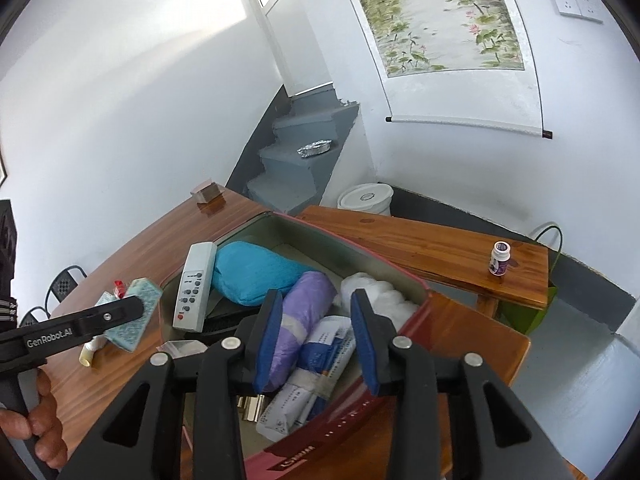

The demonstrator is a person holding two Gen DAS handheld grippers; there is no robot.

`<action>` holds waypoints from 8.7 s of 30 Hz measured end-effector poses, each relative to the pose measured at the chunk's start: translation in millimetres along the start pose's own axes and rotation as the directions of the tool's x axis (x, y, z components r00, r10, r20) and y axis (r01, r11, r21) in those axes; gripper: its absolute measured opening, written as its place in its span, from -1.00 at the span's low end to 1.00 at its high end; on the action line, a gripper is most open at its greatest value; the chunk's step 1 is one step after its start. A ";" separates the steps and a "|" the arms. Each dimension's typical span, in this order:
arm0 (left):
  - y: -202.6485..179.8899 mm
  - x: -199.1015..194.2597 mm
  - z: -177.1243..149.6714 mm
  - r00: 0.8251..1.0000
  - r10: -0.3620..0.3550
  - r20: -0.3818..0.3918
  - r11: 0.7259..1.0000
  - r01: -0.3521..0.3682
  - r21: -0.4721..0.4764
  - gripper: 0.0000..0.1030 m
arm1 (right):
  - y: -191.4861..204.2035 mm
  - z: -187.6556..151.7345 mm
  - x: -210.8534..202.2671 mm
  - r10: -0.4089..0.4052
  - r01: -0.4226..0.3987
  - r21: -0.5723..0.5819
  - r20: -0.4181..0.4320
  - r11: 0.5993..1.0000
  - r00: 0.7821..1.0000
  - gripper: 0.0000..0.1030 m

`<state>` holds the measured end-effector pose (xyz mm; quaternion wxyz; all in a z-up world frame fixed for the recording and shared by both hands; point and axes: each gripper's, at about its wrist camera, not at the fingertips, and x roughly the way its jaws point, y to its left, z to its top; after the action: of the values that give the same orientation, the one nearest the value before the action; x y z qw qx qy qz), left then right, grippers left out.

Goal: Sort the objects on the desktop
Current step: 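Lower the Estee Lauder box and purple roll into the tin box and open both tools, then move both tools back to the table and grasp the white tube with the left tool, then lift the white tube with the left tool while the right tool grasps a small black item, then carry the white tube and black item into the tin box with both tools, then open both tools to release the items into the tin box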

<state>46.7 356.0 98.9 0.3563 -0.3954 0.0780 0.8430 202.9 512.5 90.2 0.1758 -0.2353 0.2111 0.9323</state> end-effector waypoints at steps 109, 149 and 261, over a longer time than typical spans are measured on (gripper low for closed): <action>283.3 -33.4 -56.4 0.917 0.392 -0.077 0.835 -0.390 -0.389 -0.44 | 296.8 -58.2 186.1 0.122 -0.332 -0.514 -0.399 0.791 0.909 0.53; 246.6 -47.3 -48.2 0.934 0.357 -0.015 0.878 -0.340 -0.337 -0.44 | 246.4 -52.4 97.9 0.350 -0.465 -0.296 -0.366 0.834 0.862 -0.59; 42.2 24.8 0.6 0.998 0.054 -0.030 0.995 -0.057 -0.080 -0.43 | 30.2 -3.6 -4.4 0.075 -0.074 -0.094 0.006 0.993 0.997 0.37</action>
<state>7.6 338.6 75.0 0.3154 -0.4190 0.0599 0.8493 195.1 484.1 99.0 0.1306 -0.2311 0.1747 0.9482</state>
